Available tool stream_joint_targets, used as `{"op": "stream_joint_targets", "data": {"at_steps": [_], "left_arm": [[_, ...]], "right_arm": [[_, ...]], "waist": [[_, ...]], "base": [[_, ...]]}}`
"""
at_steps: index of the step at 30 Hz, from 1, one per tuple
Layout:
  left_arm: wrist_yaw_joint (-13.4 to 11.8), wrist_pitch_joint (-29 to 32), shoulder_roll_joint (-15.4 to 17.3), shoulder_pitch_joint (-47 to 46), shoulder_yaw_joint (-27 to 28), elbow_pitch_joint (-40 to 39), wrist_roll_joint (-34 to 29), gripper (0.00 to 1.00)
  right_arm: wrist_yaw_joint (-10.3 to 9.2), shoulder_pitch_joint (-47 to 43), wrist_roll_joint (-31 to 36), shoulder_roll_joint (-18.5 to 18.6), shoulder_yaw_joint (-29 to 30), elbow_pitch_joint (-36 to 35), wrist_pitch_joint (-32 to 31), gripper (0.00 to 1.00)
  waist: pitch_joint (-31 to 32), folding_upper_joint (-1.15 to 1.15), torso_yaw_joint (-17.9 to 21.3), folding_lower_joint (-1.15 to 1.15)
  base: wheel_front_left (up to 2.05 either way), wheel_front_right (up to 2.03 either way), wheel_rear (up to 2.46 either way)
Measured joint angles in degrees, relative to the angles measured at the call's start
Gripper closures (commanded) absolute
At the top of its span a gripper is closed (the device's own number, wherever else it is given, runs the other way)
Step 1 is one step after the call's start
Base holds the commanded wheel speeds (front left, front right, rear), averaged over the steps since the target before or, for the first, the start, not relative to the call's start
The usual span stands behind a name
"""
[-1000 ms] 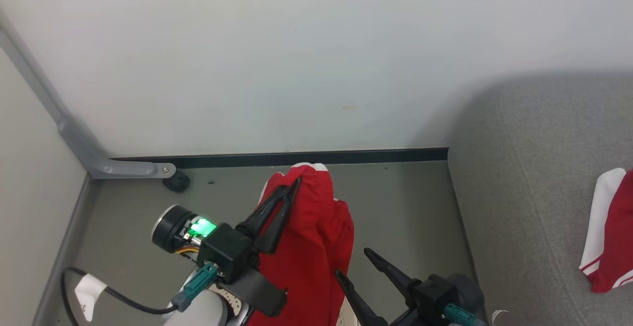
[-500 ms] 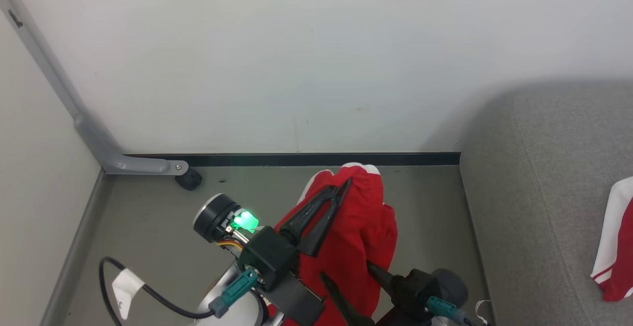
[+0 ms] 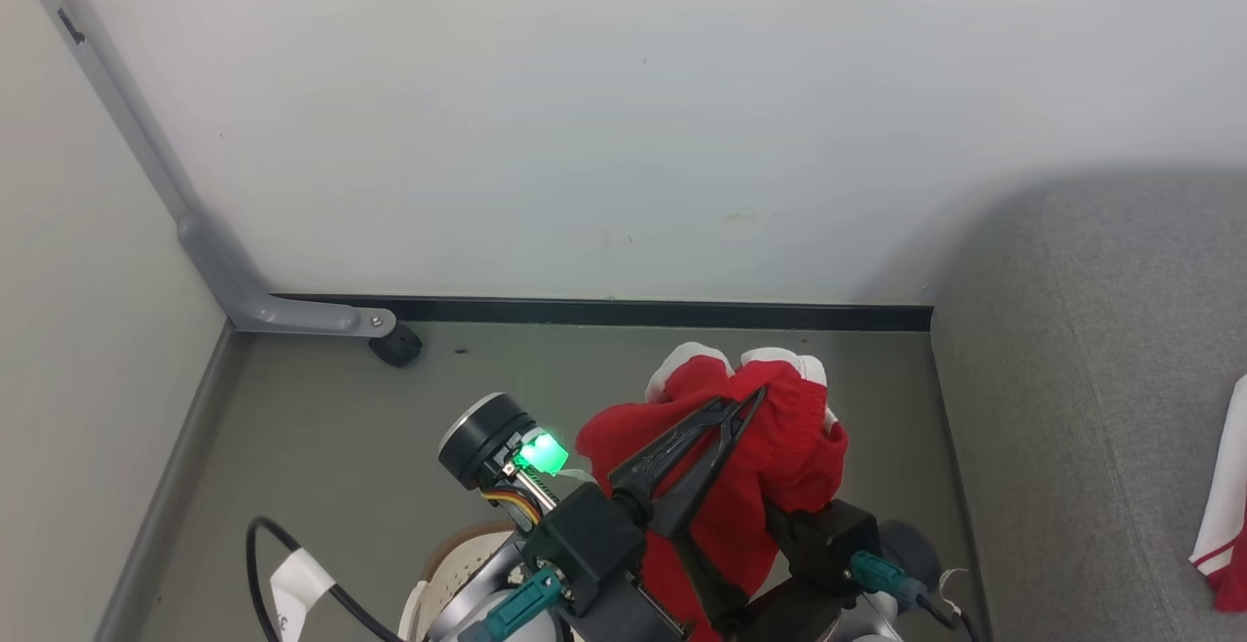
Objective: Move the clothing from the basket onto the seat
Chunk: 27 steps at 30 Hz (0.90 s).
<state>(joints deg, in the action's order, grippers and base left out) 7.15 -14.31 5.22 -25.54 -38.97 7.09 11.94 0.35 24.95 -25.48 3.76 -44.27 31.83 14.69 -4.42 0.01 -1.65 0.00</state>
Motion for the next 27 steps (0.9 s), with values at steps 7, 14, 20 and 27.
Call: {"op": "stream_joint_targets", "data": {"at_steps": [7, 14, 20, 27], "left_arm": [[0.0, 0.0, 0.2, 0.0, -0.3, -0.7, 0.0, 1.0], [0.0, 0.0, 0.2, 0.1, -1.4, -1.0, 0.0, 1.0], [0.0, 0.0, 0.8, 0.2, -1.8, -0.9, 0.5, 1.0], [0.0, 0.0, 1.7, 0.4, -0.4, 0.8, 1.5, 1.0]], "right_arm": [[-2.64, 1.8, -3.2, 0.0, -0.6, 1.4, 0.0, 0.0], [-4.44, 3.5, -6.9, 0.0, -0.7, 1.4, 0.0, 1.0], [-5.47, 4.1, -8.5, 0.0, 0.2, 1.1, 0.0, 1.0], [-6.36, 4.1, -8.9, 0.0, 3.0, 1.1, 0.0, 1.0]], "waist": [[-0.6, 0.0, -0.8, 0.0], [-0.8, 0.0, -1.2, 0.0], [-1.0, 0.0, -1.5, 0.0], [-1.2, 0.0, -1.5, 0.0]], "base": [[0.0, 0.0, 0.0], [0.0, 0.0, 0.0], [0.0, 0.0, 0.0], [0.0, 0.0, 0.0]]}}
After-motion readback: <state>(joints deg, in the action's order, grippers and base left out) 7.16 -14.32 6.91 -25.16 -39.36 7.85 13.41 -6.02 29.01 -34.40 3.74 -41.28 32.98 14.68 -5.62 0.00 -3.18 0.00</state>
